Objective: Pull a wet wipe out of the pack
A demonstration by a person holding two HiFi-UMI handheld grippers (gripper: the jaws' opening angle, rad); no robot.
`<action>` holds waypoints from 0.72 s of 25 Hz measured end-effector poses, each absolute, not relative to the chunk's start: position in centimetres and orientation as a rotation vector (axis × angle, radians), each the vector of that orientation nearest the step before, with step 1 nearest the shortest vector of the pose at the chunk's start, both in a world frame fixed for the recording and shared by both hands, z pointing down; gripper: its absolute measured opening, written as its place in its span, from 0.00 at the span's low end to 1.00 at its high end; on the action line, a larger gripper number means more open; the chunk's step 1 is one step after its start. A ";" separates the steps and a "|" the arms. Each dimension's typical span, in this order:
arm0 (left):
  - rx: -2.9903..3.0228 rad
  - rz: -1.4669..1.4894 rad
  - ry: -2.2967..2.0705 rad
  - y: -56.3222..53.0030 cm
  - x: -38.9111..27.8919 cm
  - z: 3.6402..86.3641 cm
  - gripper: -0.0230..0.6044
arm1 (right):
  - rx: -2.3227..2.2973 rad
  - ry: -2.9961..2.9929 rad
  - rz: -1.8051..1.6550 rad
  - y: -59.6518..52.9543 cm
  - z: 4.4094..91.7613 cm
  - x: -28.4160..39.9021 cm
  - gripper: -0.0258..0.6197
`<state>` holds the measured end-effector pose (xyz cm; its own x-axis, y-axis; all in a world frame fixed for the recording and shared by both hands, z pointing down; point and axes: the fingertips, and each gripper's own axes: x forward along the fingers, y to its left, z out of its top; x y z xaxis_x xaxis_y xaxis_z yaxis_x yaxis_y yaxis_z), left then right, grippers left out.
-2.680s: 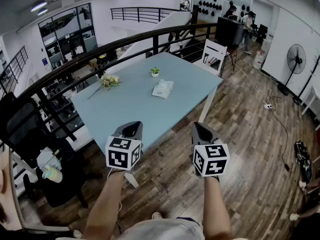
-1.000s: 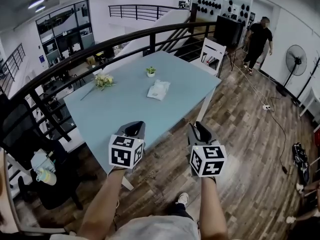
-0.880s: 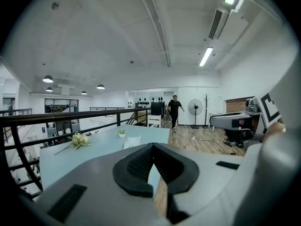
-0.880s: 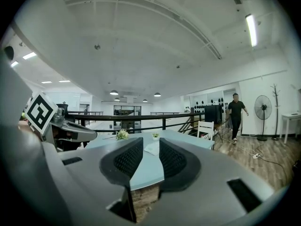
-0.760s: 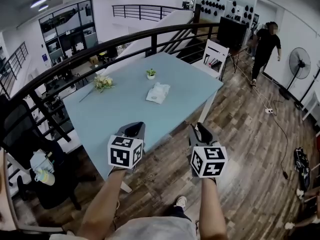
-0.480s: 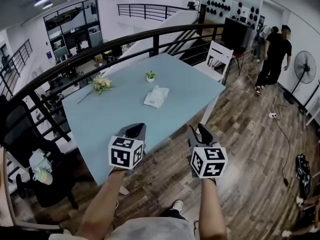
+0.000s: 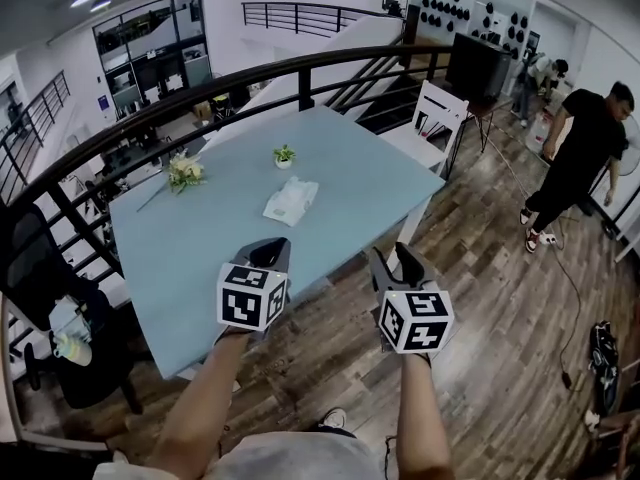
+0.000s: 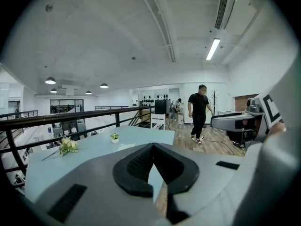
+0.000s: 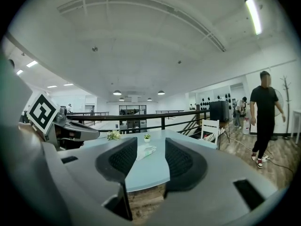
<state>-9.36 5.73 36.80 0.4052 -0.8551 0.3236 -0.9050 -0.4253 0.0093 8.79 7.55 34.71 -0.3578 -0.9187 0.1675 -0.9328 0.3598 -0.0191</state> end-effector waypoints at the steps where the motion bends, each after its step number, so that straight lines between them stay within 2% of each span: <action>1: 2.476 0.407 -1.569 5.3 -8.5 36.8 0.03 | 1.699 -2.482 0.169 7.2 34.8 9.5 0.30; 10: 2.460 0.433 -1.597 2.3 -3.0 37.2 0.03 | 1.677 -2.489 0.196 4.0 35.3 15.4 0.38; 18: 2.469 0.444 -1.606 1.0 -0.2 37.0 0.03 | 1.678 -2.485 0.223 3.0 35.9 17.9 0.44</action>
<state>-0.19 0.99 36.99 0.3781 -0.8639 0.3329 -0.9121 -0.4091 -0.0257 17.94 2.97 35.94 -0.3711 -0.9083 0.1932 -0.9282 0.3692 -0.0468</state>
